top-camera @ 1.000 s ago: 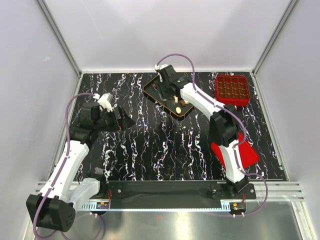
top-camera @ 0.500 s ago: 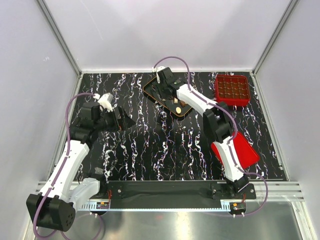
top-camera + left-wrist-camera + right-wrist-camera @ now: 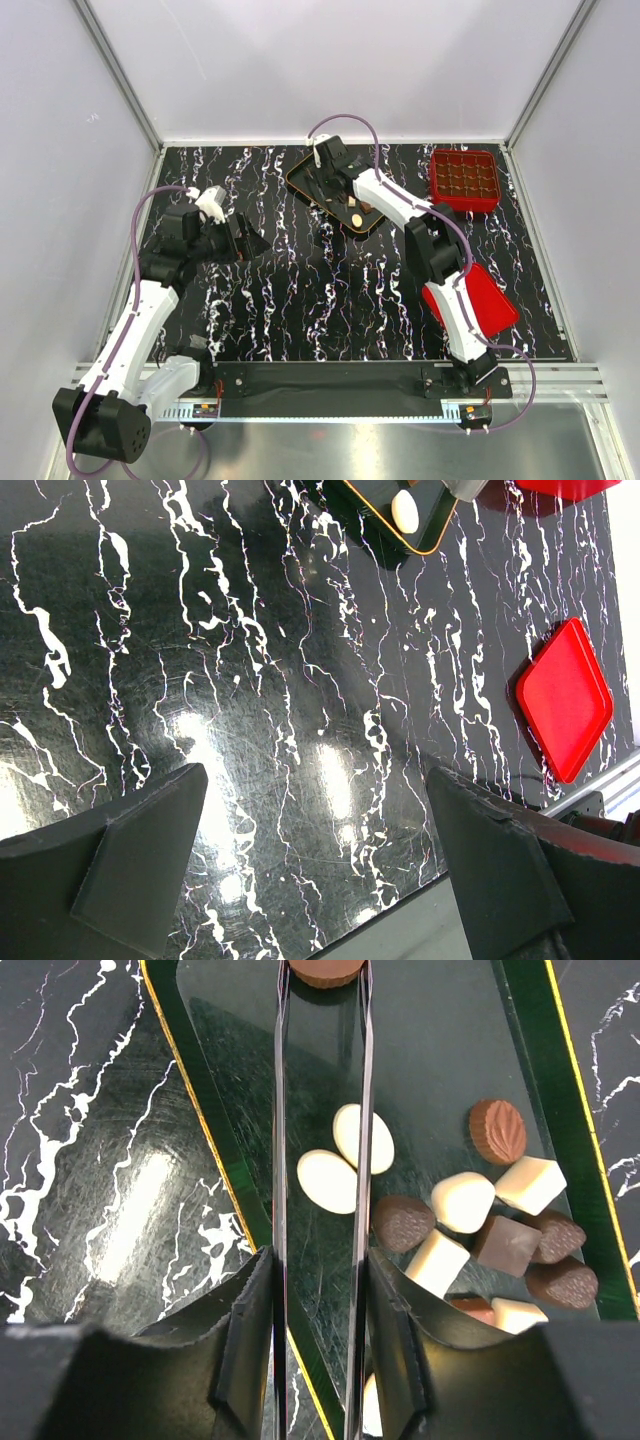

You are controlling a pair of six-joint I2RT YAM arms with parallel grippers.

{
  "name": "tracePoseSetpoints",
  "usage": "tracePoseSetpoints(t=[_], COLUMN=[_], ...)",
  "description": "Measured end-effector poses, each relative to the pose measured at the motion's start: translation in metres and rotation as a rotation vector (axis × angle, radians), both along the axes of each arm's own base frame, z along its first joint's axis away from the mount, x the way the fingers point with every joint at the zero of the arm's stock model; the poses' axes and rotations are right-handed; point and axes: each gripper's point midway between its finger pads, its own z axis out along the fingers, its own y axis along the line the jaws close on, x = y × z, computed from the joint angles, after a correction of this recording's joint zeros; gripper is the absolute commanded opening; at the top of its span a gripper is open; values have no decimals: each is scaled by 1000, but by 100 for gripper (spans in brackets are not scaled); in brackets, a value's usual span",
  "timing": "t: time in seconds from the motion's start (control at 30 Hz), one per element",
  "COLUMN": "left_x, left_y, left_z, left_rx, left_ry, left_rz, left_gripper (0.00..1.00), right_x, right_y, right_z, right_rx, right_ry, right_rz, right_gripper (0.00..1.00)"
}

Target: Pack the chocolate

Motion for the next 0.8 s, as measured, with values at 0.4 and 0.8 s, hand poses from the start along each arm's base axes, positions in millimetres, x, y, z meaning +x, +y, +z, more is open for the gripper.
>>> tracePoseSetpoints(t=[0.4,0.8], left_x=[0,0], left_y=[0,-1], left_z=[0,0], left_rx=[1,-3], left_ry=[0,0], left_rz=[1,-3], left_gripper=[99,99], right_x=[-37,-36], right_y=[-82,-330], right_z=[132,165], right_rx=[36,-7], right_ry=[-120,-147], right_rz=[-124,-679], right_gripper=[37,36])
